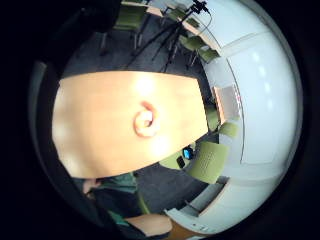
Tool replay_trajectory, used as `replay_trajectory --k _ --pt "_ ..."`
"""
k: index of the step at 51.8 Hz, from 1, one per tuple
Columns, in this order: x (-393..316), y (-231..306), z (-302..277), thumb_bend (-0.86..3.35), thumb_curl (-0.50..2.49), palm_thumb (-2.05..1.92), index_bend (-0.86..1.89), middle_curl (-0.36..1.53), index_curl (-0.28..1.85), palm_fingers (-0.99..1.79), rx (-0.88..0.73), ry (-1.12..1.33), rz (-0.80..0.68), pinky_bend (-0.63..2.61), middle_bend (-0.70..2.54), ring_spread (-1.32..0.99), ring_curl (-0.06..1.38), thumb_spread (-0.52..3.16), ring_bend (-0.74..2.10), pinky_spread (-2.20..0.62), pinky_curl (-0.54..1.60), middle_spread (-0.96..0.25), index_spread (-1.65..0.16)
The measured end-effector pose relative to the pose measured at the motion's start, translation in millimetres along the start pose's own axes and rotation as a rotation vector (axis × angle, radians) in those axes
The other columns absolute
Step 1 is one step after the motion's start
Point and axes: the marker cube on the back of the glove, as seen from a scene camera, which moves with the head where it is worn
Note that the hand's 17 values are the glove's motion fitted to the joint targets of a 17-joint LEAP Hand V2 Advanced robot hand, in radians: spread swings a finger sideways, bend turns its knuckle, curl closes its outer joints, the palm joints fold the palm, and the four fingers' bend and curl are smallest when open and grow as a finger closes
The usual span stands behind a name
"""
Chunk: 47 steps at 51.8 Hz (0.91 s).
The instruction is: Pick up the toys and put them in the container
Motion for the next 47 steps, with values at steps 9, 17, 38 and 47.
replay_trajectory --k 9,17,38,47 --pt "64 -3 47 -0.08 0.21 -0.09 0.15 0.43 0.31 -0.04 -0.054 -0.008 -0.022 0.75 0.2 -0.26 0.31 1.02 0.29 -0.05 0.3 -0.14 -0.33" --pt "110 -10 107 -0.08 0.2 -0.1 0.12 0.42 0.3 -0.06 -0.091 -0.007 -0.004 0.77 0.19 -0.27 0.31 1.0 0.27 -0.04 0.31 -0.15 -0.33" --pt "152 11 249 -0.08 0.19 -0.1 0.11 0.38 0.25 -0.15 -0.257 -0.062 0.224 0.81 0.16 -0.2 0.31 0.96 0.18 -0.01 0.34 -0.13 -0.33" --pt "151 16 263 -0.07 0.19 -0.08 0.08 0.35 0.22 -0.11 -0.27 -0.076 0.239 0.87 0.15 -0.13 0.33 0.96 0.23 0.0 0.36 -0.04 -0.33"
